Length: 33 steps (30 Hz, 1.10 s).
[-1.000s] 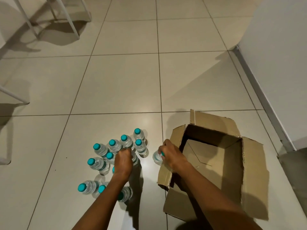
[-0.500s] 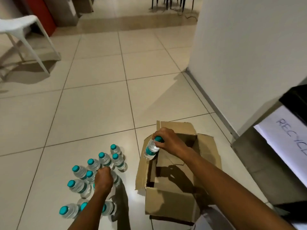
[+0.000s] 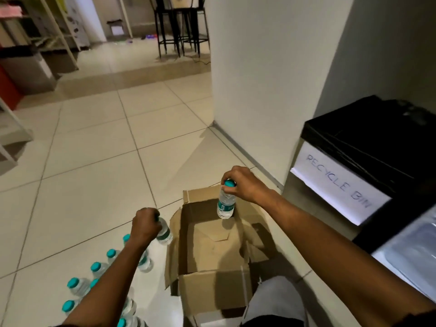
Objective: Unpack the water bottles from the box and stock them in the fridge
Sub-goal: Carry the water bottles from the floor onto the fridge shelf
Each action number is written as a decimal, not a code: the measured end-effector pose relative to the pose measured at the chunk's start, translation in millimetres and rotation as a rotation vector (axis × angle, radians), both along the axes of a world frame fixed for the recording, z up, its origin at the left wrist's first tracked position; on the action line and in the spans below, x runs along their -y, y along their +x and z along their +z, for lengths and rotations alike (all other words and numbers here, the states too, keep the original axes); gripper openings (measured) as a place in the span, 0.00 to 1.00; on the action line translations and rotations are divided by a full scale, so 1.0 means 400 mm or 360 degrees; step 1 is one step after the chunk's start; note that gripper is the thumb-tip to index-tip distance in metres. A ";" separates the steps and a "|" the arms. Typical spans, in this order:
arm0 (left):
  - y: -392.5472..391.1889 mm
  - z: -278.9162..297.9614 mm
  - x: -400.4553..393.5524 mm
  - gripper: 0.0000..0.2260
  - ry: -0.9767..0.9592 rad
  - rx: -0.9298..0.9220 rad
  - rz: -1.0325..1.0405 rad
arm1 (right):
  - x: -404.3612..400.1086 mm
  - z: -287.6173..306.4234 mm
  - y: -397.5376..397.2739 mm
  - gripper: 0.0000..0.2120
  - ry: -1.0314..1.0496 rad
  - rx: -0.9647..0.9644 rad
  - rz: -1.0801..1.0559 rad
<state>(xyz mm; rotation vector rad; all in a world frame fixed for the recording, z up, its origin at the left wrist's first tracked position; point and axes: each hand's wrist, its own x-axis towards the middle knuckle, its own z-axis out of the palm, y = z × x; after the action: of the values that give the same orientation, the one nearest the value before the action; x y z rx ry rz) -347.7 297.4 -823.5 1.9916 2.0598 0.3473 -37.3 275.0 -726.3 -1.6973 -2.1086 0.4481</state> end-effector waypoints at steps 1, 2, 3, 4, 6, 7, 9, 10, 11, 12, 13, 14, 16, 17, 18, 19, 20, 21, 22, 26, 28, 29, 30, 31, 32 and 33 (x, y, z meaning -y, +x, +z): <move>0.038 0.024 -0.007 0.12 0.0030 0.0004 -0.0084 | 0.016 0.015 0.023 0.09 -0.0002 0.0022 -0.0033; 0.079 0.048 -0.014 0.12 0.0060 0.0004 -0.0178 | 0.033 0.030 0.049 0.09 -0.0006 0.0043 -0.0074; 0.122 0.072 -0.019 0.12 0.0081 0.0014 -0.0265 | 0.050 0.043 0.076 0.10 -0.0010 0.0054 -0.0120; 0.161 0.094 -0.022 0.12 0.0096 0.0033 -0.0343 | 0.062 0.055 0.099 0.11 -0.0021 0.0052 -0.0172; 0.250 0.137 -0.023 0.12 0.0126 0.0104 -0.0514 | 0.095 0.080 0.157 0.12 -0.0048 0.0002 -0.0307; 0.294 0.158 -0.020 0.12 0.0133 0.0145 -0.0608 | 0.114 0.092 0.187 0.13 -0.0069 -0.0025 -0.0379; 0.379 0.199 -0.014 0.12 0.0130 0.0185 -0.0806 | 0.150 0.120 0.244 0.14 -0.0116 -0.0042 -0.0506; 0.423 0.220 -0.008 0.11 0.0125 0.0185 -0.0912 | 0.173 0.134 0.274 0.15 -0.0134 -0.0043 -0.0567; 0.463 0.240 -0.003 0.11 0.0126 0.0183 -0.1008 | 0.196 0.147 0.300 0.15 -0.0143 -0.0036 -0.0615; 0.504 0.260 0.005 0.11 0.0130 0.0180 -0.1104 | 0.222 0.159 0.326 0.14 -0.0137 -0.0020 -0.0658; 0.542 0.281 0.012 0.11 0.0132 0.0177 -0.1194 | 0.245 0.171 0.349 0.11 -0.0124 -0.0009 -0.0684; 0.575 0.300 0.018 0.11 0.0138 0.0168 -0.1279 | 0.265 0.182 0.369 0.09 -0.0123 -0.0014 -0.0698; 0.639 0.342 0.039 0.12 0.0141 0.0157 -0.1449 | 0.312 0.206 0.412 0.05 -0.0174 -0.0045 -0.0718; 0.673 0.363 0.050 0.11 0.0139 0.0156 -0.1538 | 0.339 0.219 0.435 0.04 -0.0213 -0.0060 -0.0737; 0.706 0.382 0.062 0.11 0.0130 0.0156 -0.1627 | 0.367 0.233 0.459 0.04 -0.0240 -0.0081 -0.0762; 0.735 0.401 0.072 0.11 0.0118 0.0158 -0.1708 | 0.392 0.244 0.480 0.04 -0.0262 -0.0114 -0.0790; 0.770 0.421 0.086 0.11 0.0099 0.0164 -0.1787 | 0.423 0.256 0.505 0.05 -0.0271 -0.0145 -0.0829; 0.800 0.438 0.098 0.11 0.0084 0.0174 -0.1856 | 0.453 0.267 0.525 0.07 -0.0276 -0.0160 -0.0860; 0.833 0.456 0.113 0.11 0.0082 0.0182 -0.1934 | 0.484 0.280 0.546 0.09 -0.0277 -0.0163 -0.0893; 0.957 0.518 0.186 0.10 0.0125 0.0179 -0.2245 | 0.597 0.339 0.630 0.13 -0.0348 -0.0127 -0.0942; 1.019 0.548 0.230 0.09 0.0204 0.0121 -0.2386 | 0.652 0.372 0.672 0.13 -0.0367 -0.0170 -0.1002; 1.045 0.563 0.248 0.08 0.0233 0.0100 -0.2447 | 0.675 0.387 0.690 0.12 -0.0363 -0.0208 -0.1034; 1.074 0.580 0.271 0.06 0.0254 0.0088 -0.2509 | 0.703 0.403 0.709 0.11 -0.0346 -0.0237 -0.1069; 1.099 0.595 0.290 0.04 0.0283 0.0084 -0.2562 | 0.728 0.418 0.724 0.11 -0.0328 -0.0247 -0.1096; 1.125 0.610 0.312 0.04 0.0318 0.0080 -0.2603 | 0.756 0.435 0.740 0.10 -0.0310 -0.0247 -0.1129; 1.151 0.625 0.333 0.05 0.0351 0.0073 -0.2625 | 0.782 0.450 0.757 0.10 -0.0294 -0.0248 -0.1164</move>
<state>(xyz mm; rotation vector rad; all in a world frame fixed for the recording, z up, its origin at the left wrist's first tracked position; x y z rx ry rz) 112.8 164.2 -573.7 2.8904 -0.1148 0.2058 265.5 -38.0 -546.3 -2.2855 -1.2365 0.5246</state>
